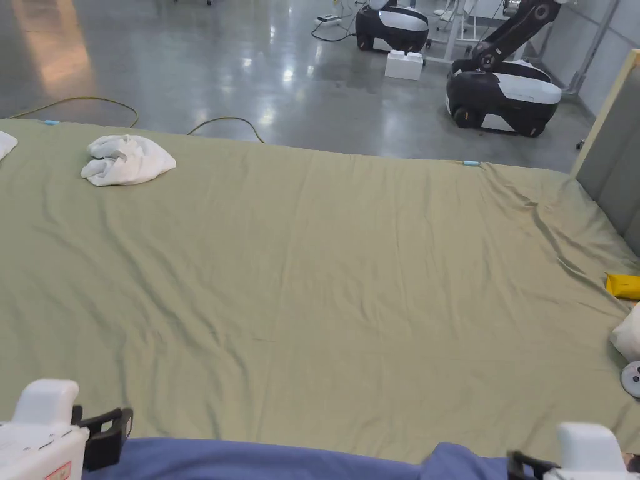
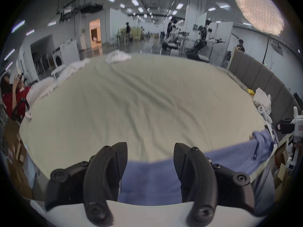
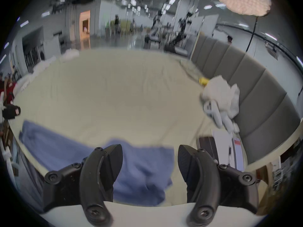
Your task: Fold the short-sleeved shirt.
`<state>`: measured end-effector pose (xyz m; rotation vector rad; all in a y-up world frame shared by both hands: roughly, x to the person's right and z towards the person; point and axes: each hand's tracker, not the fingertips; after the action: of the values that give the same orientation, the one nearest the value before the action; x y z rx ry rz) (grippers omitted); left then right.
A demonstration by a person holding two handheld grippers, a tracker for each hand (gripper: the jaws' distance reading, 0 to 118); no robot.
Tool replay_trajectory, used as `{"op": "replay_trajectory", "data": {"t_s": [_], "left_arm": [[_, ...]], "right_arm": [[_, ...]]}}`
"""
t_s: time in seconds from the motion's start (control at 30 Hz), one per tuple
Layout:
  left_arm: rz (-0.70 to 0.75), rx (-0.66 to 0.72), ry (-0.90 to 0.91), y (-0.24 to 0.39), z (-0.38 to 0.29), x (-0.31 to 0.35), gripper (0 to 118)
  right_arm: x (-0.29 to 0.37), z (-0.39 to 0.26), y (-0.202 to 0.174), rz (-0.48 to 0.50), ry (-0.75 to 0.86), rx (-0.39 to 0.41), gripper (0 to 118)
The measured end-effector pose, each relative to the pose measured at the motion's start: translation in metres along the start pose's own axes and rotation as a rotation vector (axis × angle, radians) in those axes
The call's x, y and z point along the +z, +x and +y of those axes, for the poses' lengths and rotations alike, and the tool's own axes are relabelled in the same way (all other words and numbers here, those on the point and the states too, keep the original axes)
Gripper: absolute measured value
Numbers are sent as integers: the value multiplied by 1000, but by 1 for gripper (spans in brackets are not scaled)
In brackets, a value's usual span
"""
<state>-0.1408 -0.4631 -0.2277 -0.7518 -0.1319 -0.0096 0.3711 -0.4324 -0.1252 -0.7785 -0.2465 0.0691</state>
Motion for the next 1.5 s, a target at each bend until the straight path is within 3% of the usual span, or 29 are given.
{"op": "replay_trajectory", "data": {"t_s": [0.2,0.27,0.3,0.33,0.43,0.6,0.77,0.87,1.03,1.17,1.23,1.27,1.3,1.33,1.37,1.5], "left_arm": [[31,-15,190,42,39,3,64],[65,-32,267,55,46,8,57],[66,-33,298,59,48,11,42],[59,-37,329,63,50,15,18],[104,-84,382,76,53,23,6],[116,-105,498,80,45,44,6],[114,-52,449,52,35,59,6],[109,19,307,15,28,58,5],[-59,185,30,-68,6,40,6],[-166,196,-176,-103,-13,17,6],[-236,247,-236,-117,-22,4,12],[-271,278,-262,-133,-29,-10,22],[-331,304,-293,-140,-32,-19,41],[-368,336,-304,-146,-36,-27,68],[-410,369,-316,-151,-40,-36,73],[-477,478,-407,-144,-48,-55,73]], "right_arm": [[2,45,-36,63,261,-91,70],[0,50,-50,70,328,-91,48],[0,52,-56,67,356,-84,30],[0,53,-62,65,385,-83,9],[0,53,-76,86,437,-88,0],[8,45,-90,83,539,-107,0],[24,46,-96,67,610,-101,0],[25,49,-94,71,625,-88,0],[23,53,-95,72,610,-67,0],[20,52,-99,73,611,-52,0],[20,52,-101,73,609,-47,0],[19,52,-102,76,604,-46,0],[19,52,-102,77,598,-46,0],[18,52,-103,78,595,-48,0],[18,52,-104,80,590,-48,0],[18,51,-104,81,573,-30,0]]}}
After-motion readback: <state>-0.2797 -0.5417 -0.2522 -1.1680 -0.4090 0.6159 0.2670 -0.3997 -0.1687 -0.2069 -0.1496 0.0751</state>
